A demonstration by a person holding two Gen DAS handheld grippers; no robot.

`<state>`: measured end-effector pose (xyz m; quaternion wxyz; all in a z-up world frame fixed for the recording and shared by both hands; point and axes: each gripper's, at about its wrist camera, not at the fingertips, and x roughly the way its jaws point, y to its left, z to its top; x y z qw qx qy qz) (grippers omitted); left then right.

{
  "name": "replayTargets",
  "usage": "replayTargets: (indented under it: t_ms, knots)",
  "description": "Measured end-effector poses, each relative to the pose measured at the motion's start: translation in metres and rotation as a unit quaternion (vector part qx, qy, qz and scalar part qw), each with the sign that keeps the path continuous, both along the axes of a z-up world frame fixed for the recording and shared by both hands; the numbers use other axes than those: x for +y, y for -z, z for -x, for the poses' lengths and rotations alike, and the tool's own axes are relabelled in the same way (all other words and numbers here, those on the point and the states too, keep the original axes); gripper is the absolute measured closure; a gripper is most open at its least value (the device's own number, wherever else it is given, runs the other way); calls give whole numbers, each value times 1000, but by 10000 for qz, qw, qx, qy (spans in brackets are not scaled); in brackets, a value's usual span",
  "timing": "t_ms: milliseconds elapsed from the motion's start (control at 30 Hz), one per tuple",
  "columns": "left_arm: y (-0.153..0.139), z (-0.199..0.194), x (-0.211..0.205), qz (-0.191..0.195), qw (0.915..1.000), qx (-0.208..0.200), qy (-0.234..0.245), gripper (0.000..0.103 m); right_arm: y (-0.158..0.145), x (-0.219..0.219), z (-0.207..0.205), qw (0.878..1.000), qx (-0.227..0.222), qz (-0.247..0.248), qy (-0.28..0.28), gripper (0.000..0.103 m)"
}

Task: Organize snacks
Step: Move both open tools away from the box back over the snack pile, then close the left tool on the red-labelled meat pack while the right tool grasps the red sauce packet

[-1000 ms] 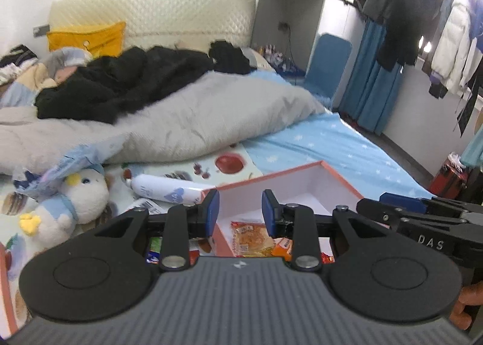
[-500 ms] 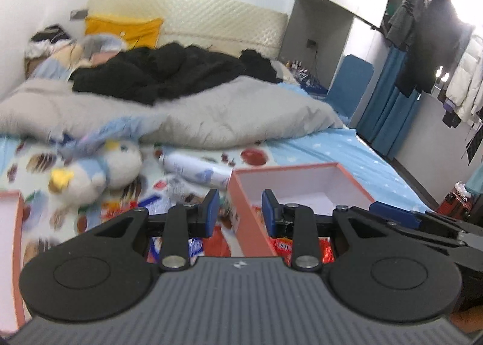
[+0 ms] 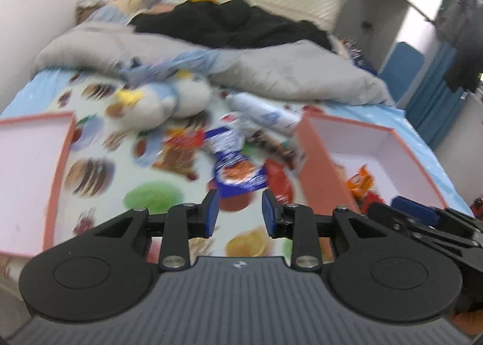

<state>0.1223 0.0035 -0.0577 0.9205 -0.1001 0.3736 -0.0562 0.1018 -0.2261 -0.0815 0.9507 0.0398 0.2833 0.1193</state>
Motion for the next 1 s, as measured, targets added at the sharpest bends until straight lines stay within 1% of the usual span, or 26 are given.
replayTargets:
  t_ms: [133, 233, 300, 433, 667, 700, 833, 900, 933, 1000]
  knots:
    - [16, -6, 16, 46, 9996, 231, -145, 68, 13, 6, -3, 9998, 194, 31, 11, 57]
    - [26, -16, 21, 75, 9991, 373, -184, 66, 17, 13, -9, 9996, 199, 193, -34, 57]
    - [33, -27, 23, 101, 9987, 452, -199, 61, 20, 18, -14, 9994, 218, 245, -78, 57]
    - [45, -52, 28, 122, 9981, 571, -181, 61, 27, 32, -28, 9988, 293, 342, -201, 57]
    - [69, -91, 38, 135, 9963, 815, -225, 60, 46, 48, -59, 9974, 546, 411, -237, 57]
    - [74, -98, 40, 129, 9959, 862, -235, 59, 49, 49, -64, 9971, 578, 433, -252, 57]
    - [90, -123, 52, 198, 9946, 961, -334, 49, 61, 58, -84, 9957, 650, 593, -292, 57]
    - [100, -137, 57, 162, 9939, 1023, -379, 45, 69, 62, -94, 9947, 742, 639, -318, 57]
    - [105, -143, 59, 135, 9933, 1080, -386, 42, 74, 64, -101, 9939, 807, 661, -344, 57]
    - [118, -160, 63, 89, 9914, 1260, -355, 38, 82, 67, -112, 9927, 897, 730, -353, 57]
